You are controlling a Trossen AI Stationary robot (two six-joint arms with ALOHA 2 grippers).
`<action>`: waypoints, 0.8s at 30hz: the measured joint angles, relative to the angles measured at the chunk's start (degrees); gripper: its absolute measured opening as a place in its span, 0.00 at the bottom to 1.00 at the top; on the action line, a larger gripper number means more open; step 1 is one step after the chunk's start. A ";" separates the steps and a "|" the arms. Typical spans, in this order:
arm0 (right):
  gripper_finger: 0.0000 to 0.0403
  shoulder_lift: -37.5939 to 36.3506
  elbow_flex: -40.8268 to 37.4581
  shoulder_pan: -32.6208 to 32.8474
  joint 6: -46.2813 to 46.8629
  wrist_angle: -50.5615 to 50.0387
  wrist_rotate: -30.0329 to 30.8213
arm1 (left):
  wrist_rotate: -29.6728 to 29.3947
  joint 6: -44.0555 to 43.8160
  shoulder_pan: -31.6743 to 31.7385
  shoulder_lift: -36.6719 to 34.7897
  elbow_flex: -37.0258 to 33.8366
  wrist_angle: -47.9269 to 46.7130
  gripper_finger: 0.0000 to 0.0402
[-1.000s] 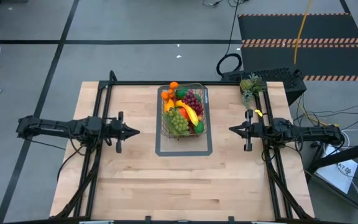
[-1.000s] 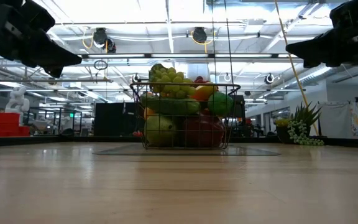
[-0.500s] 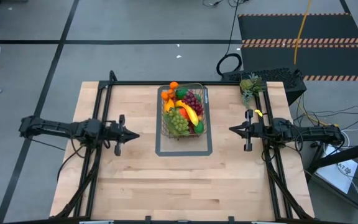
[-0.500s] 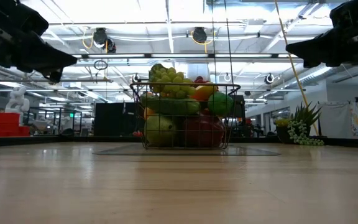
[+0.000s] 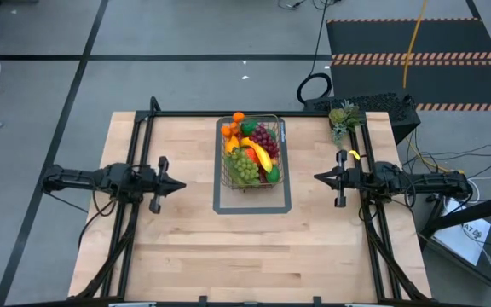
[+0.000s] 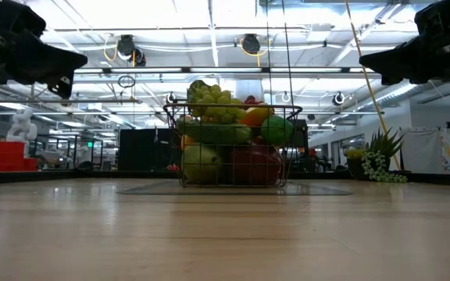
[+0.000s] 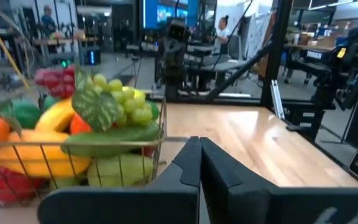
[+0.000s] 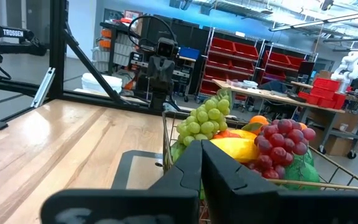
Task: Build produce basket
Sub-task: Return to Home Position
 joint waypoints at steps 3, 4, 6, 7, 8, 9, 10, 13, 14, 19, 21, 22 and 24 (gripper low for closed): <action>0.00 0.00 0.00 0.00 0.02 0.00 0.00 | 0.22 1.44 0.06 -0.93 0.00 1.84 0.00; 0.00 0.02 0.00 0.00 0.01 -0.03 -0.01 | 1.14 1.83 0.19 -0.93 0.00 2.57 0.00; 0.00 0.02 0.00 -0.01 0.02 -0.03 -0.02 | 2.65 2.35 0.59 -0.95 0.02 2.98 0.00; 0.00 0.02 0.00 -0.02 0.02 -0.01 -0.04 | 3.11 2.33 0.97 -0.97 0.02 1.81 0.00; 0.00 0.02 0.00 0.00 0.02 0.00 -0.04 | 3.15 2.33 1.29 -0.93 0.02 0.34 0.00; 0.00 0.02 0.00 -0.01 0.02 0.02 -0.03 | 3.35 2.33 1.66 -0.91 0.00 -0.34 0.00; 0.00 0.02 0.00 0.00 0.02 0.00 -0.02 | 3.58 2.33 2.01 -0.92 0.00 -0.51 0.00; 0.00 0.02 0.00 0.00 0.02 -0.03 -0.04 | 4.45 2.29 3.32 -0.92 0.02 -0.47 0.00; 0.00 0.02 0.00 0.00 0.02 -0.03 -0.03 | 5.07 2.16 3.67 -0.95 0.02 -0.38 0.00; 0.00 0.02 0.00 0.00 0.02 -0.03 -0.04 | 7.94 2.35 4.15 -0.92 0.02 0.16 0.00; 0.00 0.02 0.00 -0.02 0.02 -0.03 -0.02 | 7.96 2.39 4.15 -0.92 0.02 0.17 0.00; 0.00 0.02 0.00 0.00 0.02 -0.03 -0.02 | 7.96 2.38 4.15 -0.92 0.02 0.17 0.01; 0.00 0.02 0.00 0.00 0.02 -0.03 -0.02 | 7.93 2.38 4.15 -0.92 0.02 0.17 0.01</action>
